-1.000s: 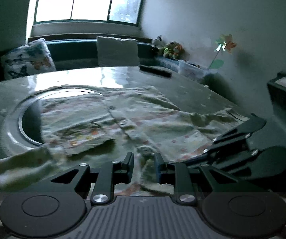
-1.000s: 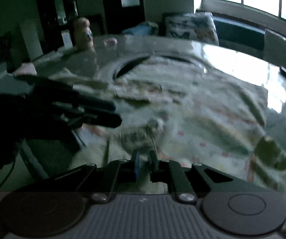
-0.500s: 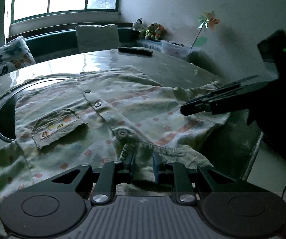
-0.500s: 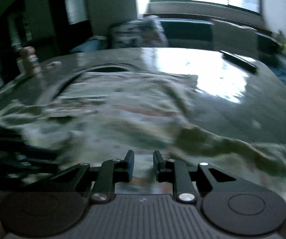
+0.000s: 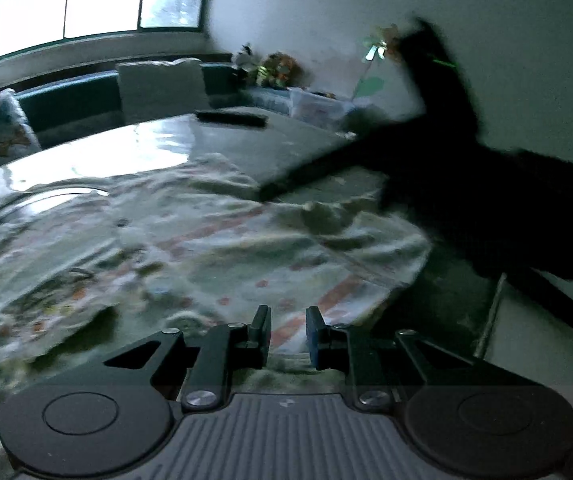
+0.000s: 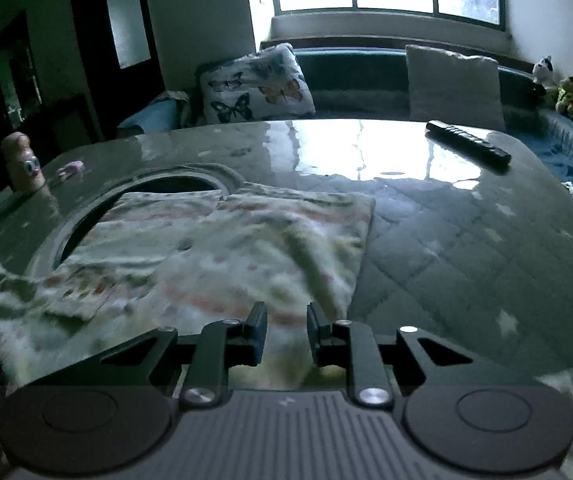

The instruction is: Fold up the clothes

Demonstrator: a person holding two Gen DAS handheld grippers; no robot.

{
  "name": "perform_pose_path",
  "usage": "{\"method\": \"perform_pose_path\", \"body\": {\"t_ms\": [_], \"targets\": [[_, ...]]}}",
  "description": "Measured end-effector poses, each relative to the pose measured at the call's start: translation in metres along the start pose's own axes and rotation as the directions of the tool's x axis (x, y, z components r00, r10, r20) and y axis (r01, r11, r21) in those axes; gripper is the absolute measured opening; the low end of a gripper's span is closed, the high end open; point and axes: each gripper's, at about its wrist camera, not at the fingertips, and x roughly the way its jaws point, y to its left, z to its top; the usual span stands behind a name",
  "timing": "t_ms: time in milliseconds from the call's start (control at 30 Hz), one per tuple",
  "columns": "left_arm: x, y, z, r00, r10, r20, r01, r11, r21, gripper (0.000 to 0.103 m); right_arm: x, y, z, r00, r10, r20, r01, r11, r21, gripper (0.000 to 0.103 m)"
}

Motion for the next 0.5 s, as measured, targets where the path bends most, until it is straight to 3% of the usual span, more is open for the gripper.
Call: {"method": "perform_pose_path", "body": {"t_ms": [200,500], "targets": [[0.015,-0.011,-0.006,0.996,-0.070,-0.051,0.072,0.997,0.037,0.021,0.049,-0.009,0.018,0.999,-0.045,-0.023,0.044,0.998,-0.034,0.018],[0.015,-0.010,-0.008,0.993,-0.104,-0.056,0.106,0.993,0.043,0.020,0.101,-0.019,0.056,0.995,-0.096,0.008,0.096,0.995,-0.024,0.018]]}}
